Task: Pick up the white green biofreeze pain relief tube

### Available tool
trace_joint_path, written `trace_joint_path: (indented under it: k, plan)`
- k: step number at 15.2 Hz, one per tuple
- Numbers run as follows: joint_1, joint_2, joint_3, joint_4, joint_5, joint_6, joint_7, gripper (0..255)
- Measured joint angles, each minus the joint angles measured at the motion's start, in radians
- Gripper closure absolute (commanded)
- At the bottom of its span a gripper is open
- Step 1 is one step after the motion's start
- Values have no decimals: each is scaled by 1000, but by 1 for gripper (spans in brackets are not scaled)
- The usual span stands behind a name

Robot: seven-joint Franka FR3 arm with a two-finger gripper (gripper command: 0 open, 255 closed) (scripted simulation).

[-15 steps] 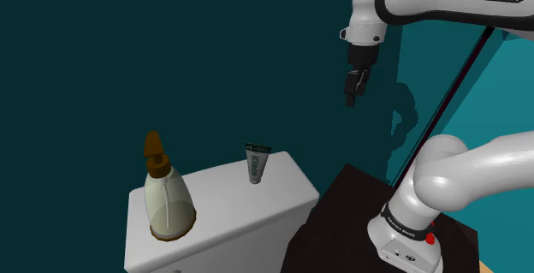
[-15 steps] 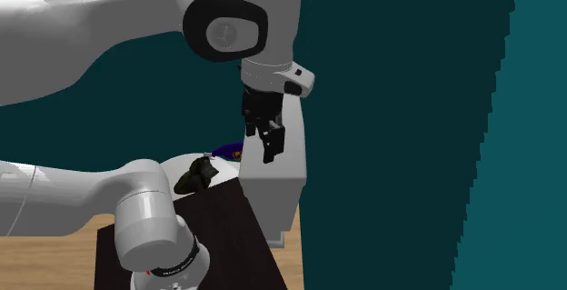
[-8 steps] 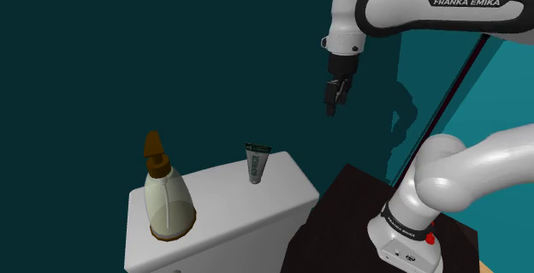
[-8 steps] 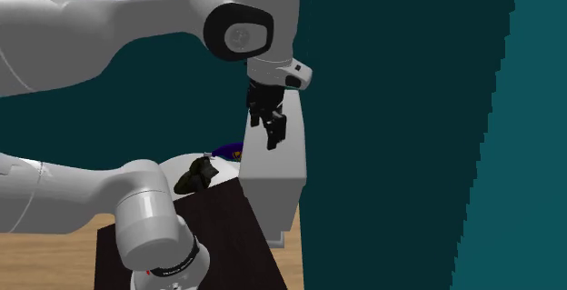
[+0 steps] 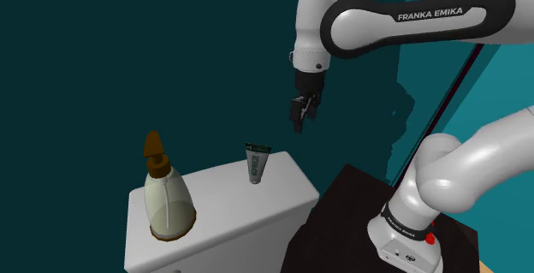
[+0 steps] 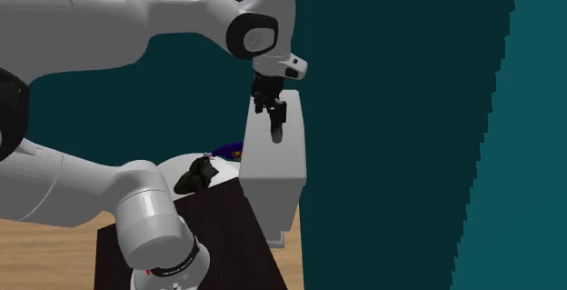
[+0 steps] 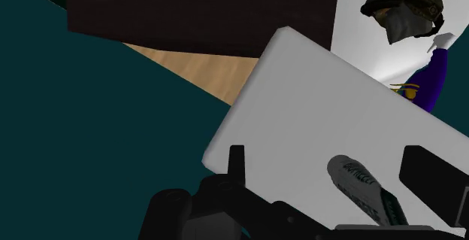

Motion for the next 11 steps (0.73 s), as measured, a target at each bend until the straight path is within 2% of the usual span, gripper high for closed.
trace_joint_path:
  k: [7,11]
  plan:
    - [36,198,105,105,30,128,108,0]
    - [41,232,120,97,31,175,121,0]
